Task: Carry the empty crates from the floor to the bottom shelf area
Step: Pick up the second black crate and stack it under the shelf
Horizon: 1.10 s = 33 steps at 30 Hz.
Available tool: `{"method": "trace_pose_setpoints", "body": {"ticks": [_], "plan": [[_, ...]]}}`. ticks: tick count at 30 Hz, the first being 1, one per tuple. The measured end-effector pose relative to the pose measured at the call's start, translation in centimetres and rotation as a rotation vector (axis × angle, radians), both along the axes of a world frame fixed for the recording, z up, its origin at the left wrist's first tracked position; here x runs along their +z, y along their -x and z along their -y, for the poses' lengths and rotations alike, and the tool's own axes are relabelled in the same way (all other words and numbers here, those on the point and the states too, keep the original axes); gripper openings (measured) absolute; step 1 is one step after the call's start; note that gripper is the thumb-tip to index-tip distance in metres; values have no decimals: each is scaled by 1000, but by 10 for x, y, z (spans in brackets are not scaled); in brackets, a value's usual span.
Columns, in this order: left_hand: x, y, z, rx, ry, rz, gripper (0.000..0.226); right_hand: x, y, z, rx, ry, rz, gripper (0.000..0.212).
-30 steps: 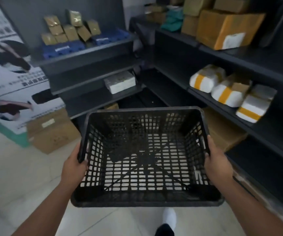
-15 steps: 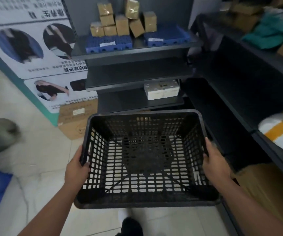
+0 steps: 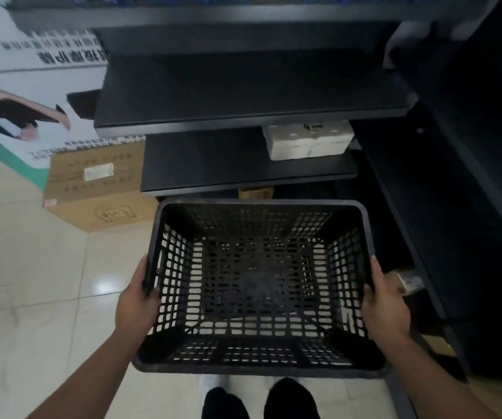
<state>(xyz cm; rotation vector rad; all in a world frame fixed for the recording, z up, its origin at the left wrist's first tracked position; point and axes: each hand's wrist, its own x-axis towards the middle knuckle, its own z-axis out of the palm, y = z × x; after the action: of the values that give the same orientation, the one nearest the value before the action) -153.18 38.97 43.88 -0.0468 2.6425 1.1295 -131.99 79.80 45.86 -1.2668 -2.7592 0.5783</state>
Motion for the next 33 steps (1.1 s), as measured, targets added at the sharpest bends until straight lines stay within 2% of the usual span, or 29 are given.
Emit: {"method": "trace_pose_setpoints", "body": {"ticks": [7, 14, 22, 29, 33], "plan": [[-118, 36, -48, 65, 51, 73, 80, -127, 58, -59, 56, -5, 31, 70], [-191, 50, -62, 117, 117, 68, 82, -203, 90, -79, 120, -10, 45, 74], [-213, 54, -72, 122, 136, 66, 77, -235, 100, -86, 125, 58, 47, 72], [-207, 46, -84, 100, 113, 80, 77, -239, 105, -101, 134, 44, 84, 78], [-212, 48, -85, 101, 148, 78, 77, -234, 103, -101, 122, 101, 83, 77]]}}
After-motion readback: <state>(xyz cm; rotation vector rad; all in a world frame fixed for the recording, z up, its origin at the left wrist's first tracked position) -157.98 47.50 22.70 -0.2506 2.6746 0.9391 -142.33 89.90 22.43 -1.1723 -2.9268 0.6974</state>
